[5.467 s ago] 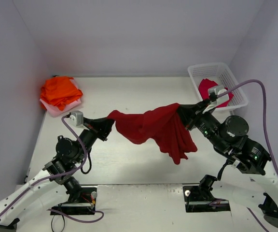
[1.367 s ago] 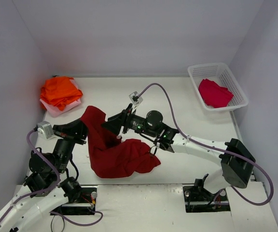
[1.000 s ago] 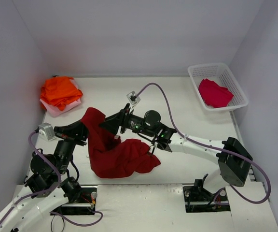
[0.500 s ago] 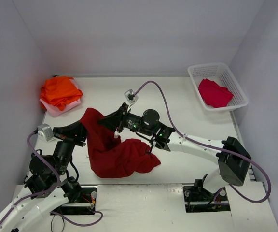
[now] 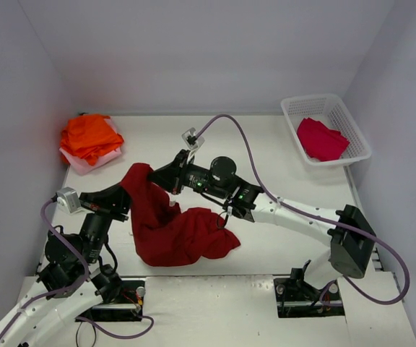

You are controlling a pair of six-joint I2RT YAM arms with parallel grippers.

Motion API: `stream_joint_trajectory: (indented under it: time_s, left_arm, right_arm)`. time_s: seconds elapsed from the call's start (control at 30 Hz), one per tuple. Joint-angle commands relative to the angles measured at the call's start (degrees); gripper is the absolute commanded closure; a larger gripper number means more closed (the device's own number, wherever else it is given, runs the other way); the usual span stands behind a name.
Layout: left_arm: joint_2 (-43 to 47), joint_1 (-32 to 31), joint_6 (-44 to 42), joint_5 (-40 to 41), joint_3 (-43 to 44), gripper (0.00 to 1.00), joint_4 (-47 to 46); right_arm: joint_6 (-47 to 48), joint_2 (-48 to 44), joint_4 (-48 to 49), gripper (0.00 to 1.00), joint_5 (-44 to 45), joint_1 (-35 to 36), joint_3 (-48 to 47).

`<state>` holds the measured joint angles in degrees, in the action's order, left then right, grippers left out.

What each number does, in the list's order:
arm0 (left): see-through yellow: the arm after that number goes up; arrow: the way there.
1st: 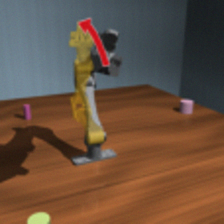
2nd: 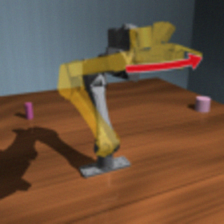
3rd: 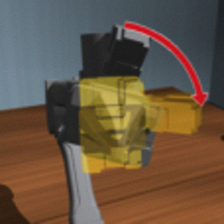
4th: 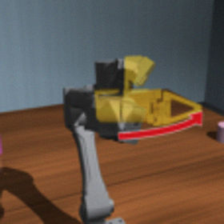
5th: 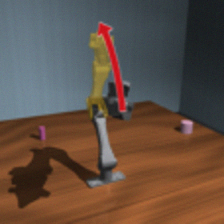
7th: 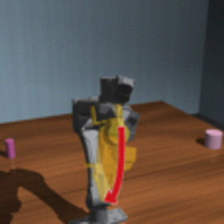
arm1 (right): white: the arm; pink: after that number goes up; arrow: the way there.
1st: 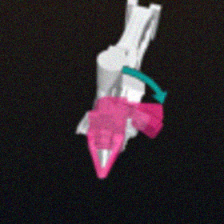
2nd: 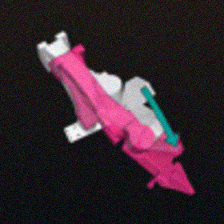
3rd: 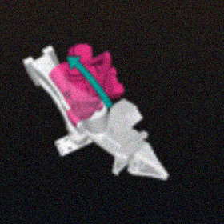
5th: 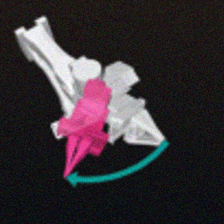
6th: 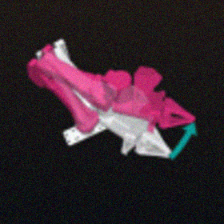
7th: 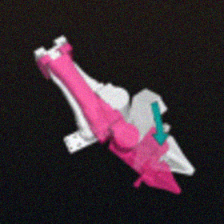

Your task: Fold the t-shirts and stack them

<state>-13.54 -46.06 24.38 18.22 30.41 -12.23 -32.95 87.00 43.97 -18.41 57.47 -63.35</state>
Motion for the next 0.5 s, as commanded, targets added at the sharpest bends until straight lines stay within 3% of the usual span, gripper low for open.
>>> stream_joint_trajectory:
  time_s: [0.0,0.23,0.33,0.37,0.47]
  left_arm:
    - [-0.2,0.2,1.6,-1.3,-0.1,1.00,-2.2]
    - [3.2,0.1,3.0,-0.9,-1.4,1.00,0.8]
    - [4.6,0.2,3.0,-0.1,-1.8,0.78,1.9]
    - [4.8,0.2,2.9,0.1,-1.9,0.64,2.1]
    - [6.2,0.2,3.0,0.2,-2.6,0.48,2.6]
  right_arm:
    - [3.0,-3.4,1.0,1.00,0.8,0.4,-4.3]
    - [7.1,-5.4,-6.5,1.00,1.4,0.4,-8.6]
    - [9.1,-7.6,-9.9,1.00,2.0,0.4,-10.1]
    - [10.1,-8.3,-12.0,1.00,2.2,0.4,-10.6]
    - [12.5,-11.1,-16.3,1.00,4.3,0.4,-12.5]
